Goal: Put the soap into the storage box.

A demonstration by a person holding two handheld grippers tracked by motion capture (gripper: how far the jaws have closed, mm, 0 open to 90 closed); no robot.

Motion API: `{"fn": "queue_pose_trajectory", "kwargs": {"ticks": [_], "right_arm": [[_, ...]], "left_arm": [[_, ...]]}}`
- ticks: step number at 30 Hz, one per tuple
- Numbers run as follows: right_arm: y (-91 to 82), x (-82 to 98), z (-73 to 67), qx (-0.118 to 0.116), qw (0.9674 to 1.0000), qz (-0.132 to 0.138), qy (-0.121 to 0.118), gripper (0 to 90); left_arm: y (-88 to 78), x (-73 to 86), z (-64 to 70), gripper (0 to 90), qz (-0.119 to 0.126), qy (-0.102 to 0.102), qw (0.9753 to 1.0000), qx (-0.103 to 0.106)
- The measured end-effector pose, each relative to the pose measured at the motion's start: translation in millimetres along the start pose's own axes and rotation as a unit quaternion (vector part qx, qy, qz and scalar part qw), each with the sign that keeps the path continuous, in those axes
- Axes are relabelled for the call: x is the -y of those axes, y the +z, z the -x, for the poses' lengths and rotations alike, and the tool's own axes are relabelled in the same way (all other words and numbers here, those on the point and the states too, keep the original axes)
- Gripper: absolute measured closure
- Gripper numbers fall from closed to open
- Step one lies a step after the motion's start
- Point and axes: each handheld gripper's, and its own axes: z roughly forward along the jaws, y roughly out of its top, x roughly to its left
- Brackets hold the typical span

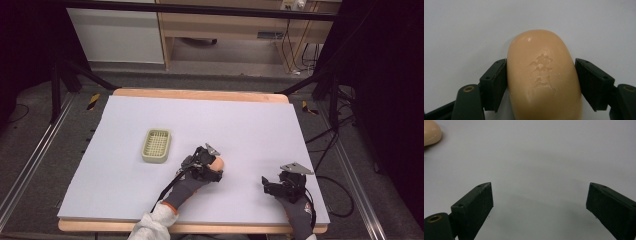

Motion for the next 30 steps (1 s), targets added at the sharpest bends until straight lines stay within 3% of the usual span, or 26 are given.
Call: {"fn": "queue_pose_trajectory", "kwargs": {"ticks": [15,30], "right_arm": [[0.0,0.0,0.1,0.000,1.0000,0.000,0.000,7.6],[-0.3,0.0,0.3,0.002,1.0000,0.000,0.000,7.6]], "left_arm": [[-3.3,0.6,2.6,30.5,0.002,0.002,1.0000,-0.009],[-40.8,3.8,-3.1,31.1,0.025,0.014,0.9996,-0.004]]}}
